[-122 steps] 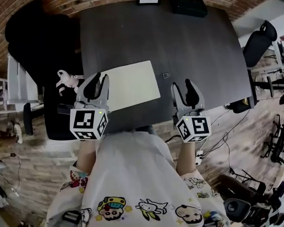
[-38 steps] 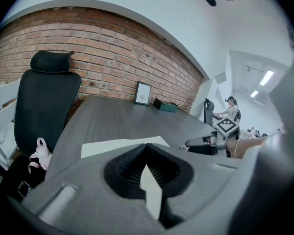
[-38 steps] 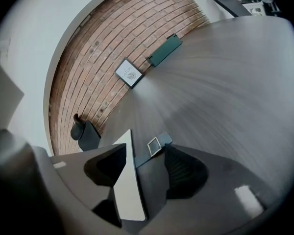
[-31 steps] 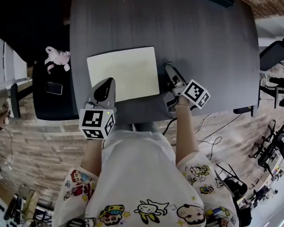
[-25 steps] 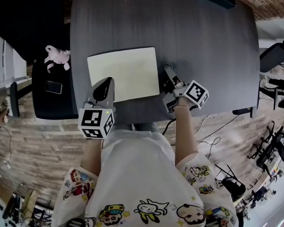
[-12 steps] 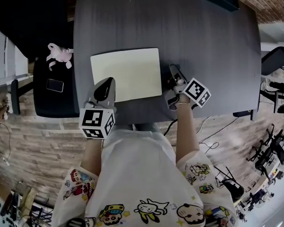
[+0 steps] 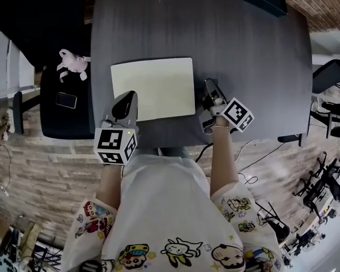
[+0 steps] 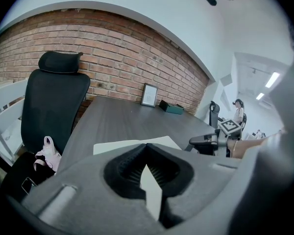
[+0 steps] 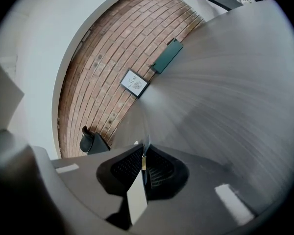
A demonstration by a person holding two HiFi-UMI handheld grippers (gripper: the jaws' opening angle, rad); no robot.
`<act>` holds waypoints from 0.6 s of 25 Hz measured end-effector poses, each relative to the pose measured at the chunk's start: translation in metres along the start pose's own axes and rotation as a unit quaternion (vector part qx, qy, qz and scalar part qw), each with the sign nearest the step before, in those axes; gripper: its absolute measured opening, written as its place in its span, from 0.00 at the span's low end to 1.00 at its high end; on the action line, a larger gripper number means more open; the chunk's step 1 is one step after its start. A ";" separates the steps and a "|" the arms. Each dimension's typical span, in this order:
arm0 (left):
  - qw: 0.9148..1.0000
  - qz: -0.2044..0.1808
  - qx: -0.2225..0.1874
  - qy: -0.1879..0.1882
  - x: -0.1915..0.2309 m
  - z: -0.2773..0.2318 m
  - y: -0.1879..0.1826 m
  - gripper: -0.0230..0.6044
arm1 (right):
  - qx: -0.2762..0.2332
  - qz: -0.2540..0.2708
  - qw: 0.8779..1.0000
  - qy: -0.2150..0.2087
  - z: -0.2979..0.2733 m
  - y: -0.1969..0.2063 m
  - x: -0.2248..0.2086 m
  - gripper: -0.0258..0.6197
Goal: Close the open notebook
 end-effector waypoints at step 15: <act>0.997 0.022 -0.049 -0.047 0.019 0.028 -0.017 0.04 | 0.029 0.100 0.992 -0.073 0.010 -0.014 0.080 0.09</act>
Point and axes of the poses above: the fingertips, and each gripper's own axes: z backward along the fingers, x to its left, y out of its underside, the point moved 10 cm from there along z, backward along the fingers, and after that the axes turned 15 degrees about -y, right-handed, at the moved point
